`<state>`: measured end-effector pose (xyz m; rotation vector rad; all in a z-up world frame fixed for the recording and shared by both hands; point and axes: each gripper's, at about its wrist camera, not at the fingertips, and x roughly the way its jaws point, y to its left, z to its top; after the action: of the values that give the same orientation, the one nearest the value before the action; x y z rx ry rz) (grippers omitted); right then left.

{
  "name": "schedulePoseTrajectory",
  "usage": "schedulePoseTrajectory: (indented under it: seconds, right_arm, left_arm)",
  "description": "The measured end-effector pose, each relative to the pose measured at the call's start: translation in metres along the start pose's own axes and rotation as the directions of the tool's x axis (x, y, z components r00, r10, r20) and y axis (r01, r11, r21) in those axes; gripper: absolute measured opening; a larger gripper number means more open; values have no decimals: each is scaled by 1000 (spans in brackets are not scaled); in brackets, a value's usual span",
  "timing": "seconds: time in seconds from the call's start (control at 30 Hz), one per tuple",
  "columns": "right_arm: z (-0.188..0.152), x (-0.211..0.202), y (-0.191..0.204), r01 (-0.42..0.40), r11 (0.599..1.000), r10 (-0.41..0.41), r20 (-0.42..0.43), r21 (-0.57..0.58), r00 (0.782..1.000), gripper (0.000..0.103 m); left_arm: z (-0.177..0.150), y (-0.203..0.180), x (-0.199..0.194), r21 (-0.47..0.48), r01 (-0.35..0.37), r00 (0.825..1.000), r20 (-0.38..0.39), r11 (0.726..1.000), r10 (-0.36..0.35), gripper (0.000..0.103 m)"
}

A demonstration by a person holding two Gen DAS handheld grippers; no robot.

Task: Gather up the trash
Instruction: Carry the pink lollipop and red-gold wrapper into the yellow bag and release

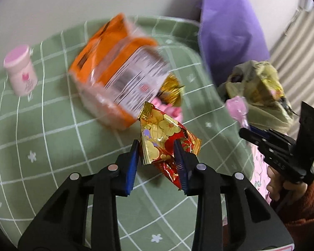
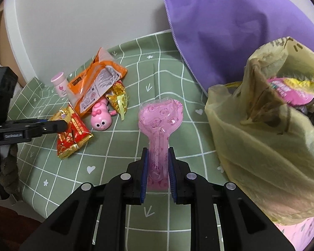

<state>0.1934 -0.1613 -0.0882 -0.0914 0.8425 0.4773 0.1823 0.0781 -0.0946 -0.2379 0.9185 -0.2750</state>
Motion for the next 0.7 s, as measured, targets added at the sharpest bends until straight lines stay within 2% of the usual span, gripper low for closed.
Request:
schedulePoseTrajectory:
  seconds: [0.17, 0.33, 0.5, 0.7]
  right_arm:
    - [13, -17, -3, 18, 1000, -18, 46, -4, 999, 18]
    - [39, -52, -13, 57, 998, -58, 140, 6, 988, 18]
    - [68, -101, -33, 123, 992, -125, 247, 26, 961, 18]
    - [84, -140, -65, 204, 976, -217, 314, 76, 924, 18]
  left_arm:
    - [24, -7, -16, 26, -23, 997, 73, 999, 21, 32]
    - [80, -29, -35, 96, -15, 983, 184, 995, -2, 32]
    - [129, -75, -54, 183, 12, 956, 286, 983, -65, 32]
    - [152, -138, -53, 306, 64, 942, 295, 950, -159, 32]
